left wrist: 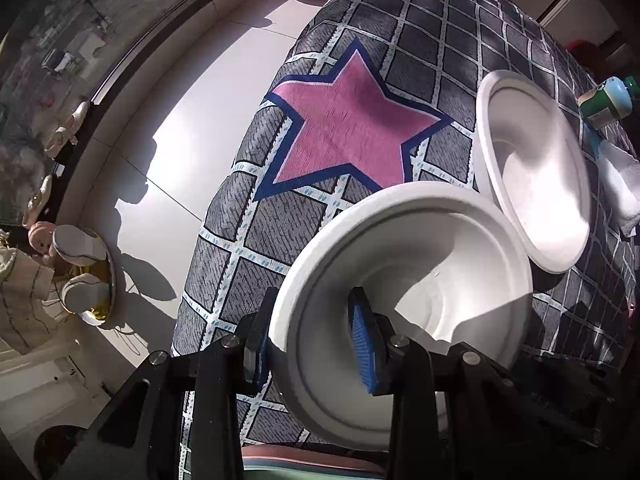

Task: Organize plates and bowls
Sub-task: 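Grasp another white paper bowl rim with the right gripper and lift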

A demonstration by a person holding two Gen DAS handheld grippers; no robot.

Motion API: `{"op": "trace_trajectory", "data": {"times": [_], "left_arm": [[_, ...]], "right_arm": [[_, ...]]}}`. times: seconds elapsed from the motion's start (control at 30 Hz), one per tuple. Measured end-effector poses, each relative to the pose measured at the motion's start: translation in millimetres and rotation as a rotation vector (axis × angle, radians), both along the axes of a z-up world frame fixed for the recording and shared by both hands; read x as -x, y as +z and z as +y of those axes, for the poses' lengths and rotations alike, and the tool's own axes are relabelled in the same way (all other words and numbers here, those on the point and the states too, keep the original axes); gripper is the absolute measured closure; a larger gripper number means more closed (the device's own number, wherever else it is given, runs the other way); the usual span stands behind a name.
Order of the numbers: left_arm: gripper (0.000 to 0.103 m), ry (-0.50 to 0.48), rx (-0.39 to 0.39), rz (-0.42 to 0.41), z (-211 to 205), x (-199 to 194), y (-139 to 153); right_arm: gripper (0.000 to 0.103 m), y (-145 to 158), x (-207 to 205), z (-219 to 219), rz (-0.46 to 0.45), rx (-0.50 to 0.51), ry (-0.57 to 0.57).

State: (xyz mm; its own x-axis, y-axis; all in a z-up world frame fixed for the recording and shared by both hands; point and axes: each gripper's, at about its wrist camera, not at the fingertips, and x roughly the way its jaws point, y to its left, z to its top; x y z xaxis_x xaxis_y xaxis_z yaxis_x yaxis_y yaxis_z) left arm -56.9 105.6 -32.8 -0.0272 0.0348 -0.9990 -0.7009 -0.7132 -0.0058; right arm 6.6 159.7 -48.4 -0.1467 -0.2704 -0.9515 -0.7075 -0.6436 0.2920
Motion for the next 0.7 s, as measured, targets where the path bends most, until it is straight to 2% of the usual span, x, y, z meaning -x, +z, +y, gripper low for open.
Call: {"op": "trace_trajectory", "data": {"times": [0.17,0.5,0.7], "left_arm": [[0.065,-0.050,0.011,-0.003,2.8,-26.3,3.5],[0.065,-0.246,0.042,-0.031,-5.3,-133.2,2.7],[0.065,-0.283,0.041,-0.071,-29.5,-177.8,2.1]], "right_arm": [[0.085,3.9,-24.1,-2.0,-0.014,-0.008,-0.003],[0.083,-1.4,-148.8,-13.3,-0.068,0.062,-0.136],[0.083,2.3,-191.7,-35.7,-0.106,0.065,-0.159]]}}
